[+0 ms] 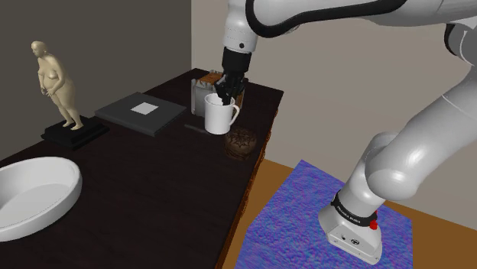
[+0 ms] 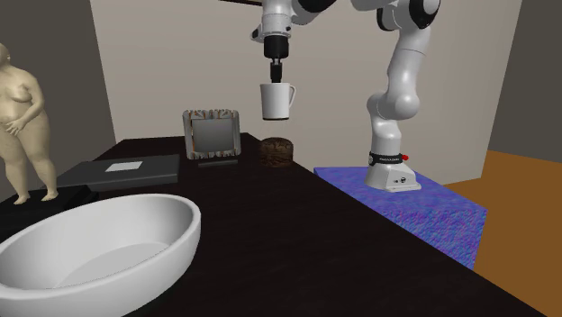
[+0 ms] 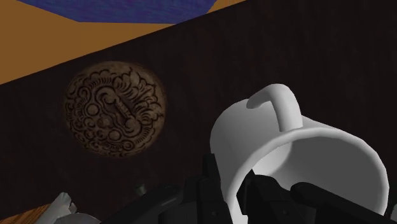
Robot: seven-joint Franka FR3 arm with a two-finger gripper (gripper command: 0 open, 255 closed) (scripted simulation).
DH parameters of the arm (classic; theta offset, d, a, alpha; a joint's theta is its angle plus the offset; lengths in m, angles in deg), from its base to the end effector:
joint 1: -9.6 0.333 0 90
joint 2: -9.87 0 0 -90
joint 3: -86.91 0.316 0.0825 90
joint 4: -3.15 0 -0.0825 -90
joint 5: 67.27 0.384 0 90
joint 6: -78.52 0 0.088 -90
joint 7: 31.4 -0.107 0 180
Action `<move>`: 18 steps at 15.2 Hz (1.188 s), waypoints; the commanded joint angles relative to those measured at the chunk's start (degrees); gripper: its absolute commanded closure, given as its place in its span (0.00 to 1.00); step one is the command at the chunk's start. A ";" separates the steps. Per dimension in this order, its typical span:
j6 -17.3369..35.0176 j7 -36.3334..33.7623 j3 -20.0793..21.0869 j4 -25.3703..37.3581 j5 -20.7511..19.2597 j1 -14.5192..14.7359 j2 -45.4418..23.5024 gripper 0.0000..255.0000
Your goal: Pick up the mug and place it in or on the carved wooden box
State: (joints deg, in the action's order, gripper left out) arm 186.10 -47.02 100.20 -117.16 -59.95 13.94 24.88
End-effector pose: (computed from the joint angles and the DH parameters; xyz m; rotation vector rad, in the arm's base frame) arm 0.4558 0.1634 0.5308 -3.0716 0.0125 -0.0230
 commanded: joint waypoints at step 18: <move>1.29 16.62 -11.31 -9.47 -2.27 -5.99 6.70 1.00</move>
State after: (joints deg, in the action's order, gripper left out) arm 186.43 -30.57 88.95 -126.01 -62.22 7.99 31.89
